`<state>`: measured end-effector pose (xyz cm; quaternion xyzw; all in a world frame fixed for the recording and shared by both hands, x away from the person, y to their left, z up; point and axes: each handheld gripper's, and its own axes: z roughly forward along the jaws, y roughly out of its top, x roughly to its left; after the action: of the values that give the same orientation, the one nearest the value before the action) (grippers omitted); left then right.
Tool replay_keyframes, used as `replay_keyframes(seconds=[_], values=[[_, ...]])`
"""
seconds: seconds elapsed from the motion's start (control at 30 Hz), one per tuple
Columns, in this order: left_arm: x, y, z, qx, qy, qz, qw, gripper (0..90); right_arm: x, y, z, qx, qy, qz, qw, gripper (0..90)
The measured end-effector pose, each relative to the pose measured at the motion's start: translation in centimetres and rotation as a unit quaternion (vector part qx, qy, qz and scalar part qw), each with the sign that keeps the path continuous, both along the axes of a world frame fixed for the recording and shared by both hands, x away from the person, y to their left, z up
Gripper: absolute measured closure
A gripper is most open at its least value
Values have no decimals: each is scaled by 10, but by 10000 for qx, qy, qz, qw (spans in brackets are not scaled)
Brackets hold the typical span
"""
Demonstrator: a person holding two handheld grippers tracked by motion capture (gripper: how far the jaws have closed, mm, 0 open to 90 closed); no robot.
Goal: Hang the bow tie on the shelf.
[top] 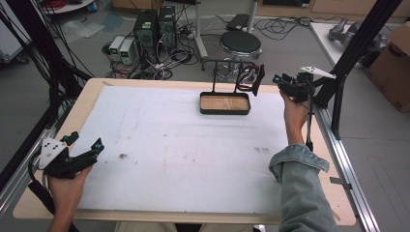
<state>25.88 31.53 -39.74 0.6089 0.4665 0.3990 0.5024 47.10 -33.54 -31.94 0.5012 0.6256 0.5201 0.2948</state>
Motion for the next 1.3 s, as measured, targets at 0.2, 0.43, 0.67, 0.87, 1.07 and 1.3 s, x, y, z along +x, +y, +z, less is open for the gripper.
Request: replay_keyframes(seconds=[0.2,0.43,0.67,0.87,1.07,1.3], values=[[1,-2,0,8,10,-17,10000,187,-14,-8,12,8,-79,10,10000,522],[4,-4,0,-17,4,-49,10000,187,-31,-10,26,127,-193,14,9997,457],[8,-7,-1,-8,18,-112,9999,187,-52,-9,42,106,-311,5,9995,366],[9,-10,-1,8,26,-158,9999,187,-68,-7,53,47,-468,13,9989,292],[6,-9,-1,-14,9,-154,9999,187,-92,-1,63,-29,-682,12,9977,216],[3,-8,0,-5,-3,-125,9999,187,-131,7,64,-239,-946,131,9951,188]])
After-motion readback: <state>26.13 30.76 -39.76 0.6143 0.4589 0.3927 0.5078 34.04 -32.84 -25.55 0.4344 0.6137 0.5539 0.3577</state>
